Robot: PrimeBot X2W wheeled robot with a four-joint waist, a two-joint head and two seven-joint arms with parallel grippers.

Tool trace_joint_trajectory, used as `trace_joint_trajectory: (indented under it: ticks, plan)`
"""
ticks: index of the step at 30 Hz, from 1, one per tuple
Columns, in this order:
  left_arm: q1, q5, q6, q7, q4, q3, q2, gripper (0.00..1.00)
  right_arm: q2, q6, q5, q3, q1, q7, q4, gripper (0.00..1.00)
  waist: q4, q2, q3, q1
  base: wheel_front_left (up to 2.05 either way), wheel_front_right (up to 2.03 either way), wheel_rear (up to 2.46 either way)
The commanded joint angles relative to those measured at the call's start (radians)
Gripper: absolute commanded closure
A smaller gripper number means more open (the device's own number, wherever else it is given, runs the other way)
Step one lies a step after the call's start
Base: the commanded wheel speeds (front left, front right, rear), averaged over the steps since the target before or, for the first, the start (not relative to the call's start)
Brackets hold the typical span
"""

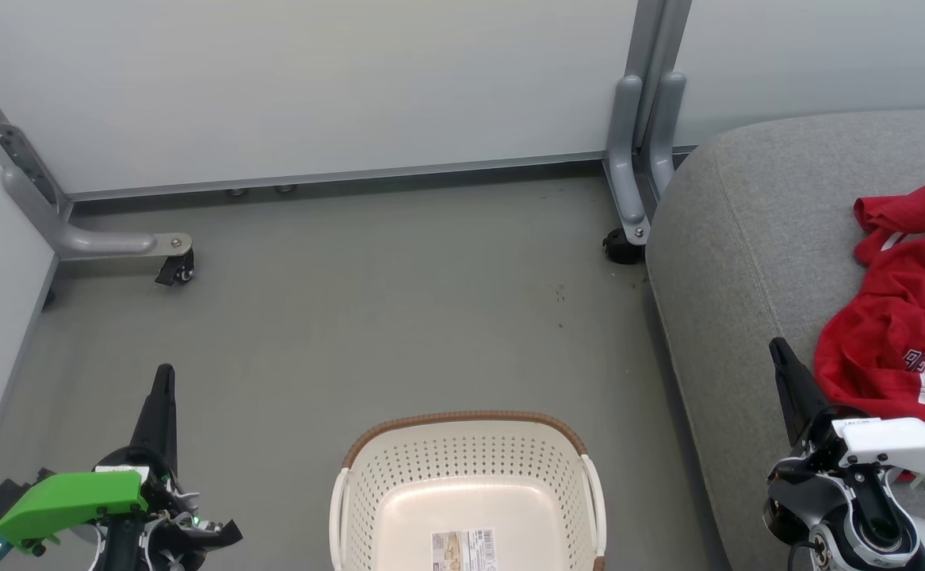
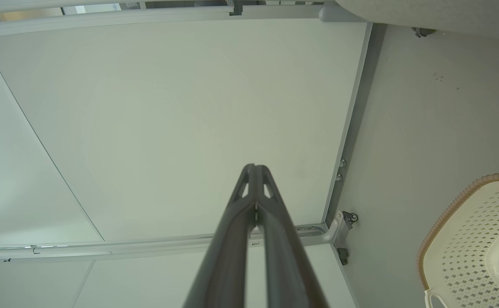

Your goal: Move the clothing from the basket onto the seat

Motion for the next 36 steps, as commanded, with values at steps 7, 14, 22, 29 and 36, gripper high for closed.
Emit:
trace_joint_trajectory:
  ticks: [7, 14, 22, 29, 36]
  plan:
    - [-0.011, -0.004, -0.005, 0.004, 0.000, 0.002, 0.002, 1.00, 0.004, 0.001, -0.002, -0.005, -0.007, 0.008, 0.002, 1.00, 0.000, 0.0000, 0.000, 0.0000, 0.00, 0.00, 0.00]
    - [-0.011, -0.004, -0.005, 0.004, 0.000, 0.001, 0.002, 1.00, 0.005, 0.001, -0.005, -0.007, -0.007, 0.007, 0.003, 1.00, 0.000, 0.0000, 0.000, 0.0000, 0.00, 0.00, 0.00]
    - [-0.011, -0.005, -0.005, 0.003, 0.000, 0.001, 0.002, 1.00, 0.007, 0.001, -0.007, -0.010, -0.007, 0.009, 0.003, 1.00, 0.000, 0.0000, 0.000, 0.0000, 0.00, 0.00, 0.00]
    - [-0.011, -0.005, -0.005, 0.003, 0.000, 0.001, 0.002, 1.00, 0.009, 0.001, -0.009, -0.012, -0.007, 0.011, 0.003, 1.00, 0.000, 0.0000, 0.000, 0.0000, 0.00, 0.00, 0.00]
    - [-0.011, -0.005, -0.005, 0.003, 0.000, 0.001, 0.002, 1.00, 0.010, 0.001, -0.010, -0.013, -0.008, 0.013, 0.003, 1.00, 0.000, 0.0000, 0.000, 0.0000, 0.00, 0.00, 0.00]
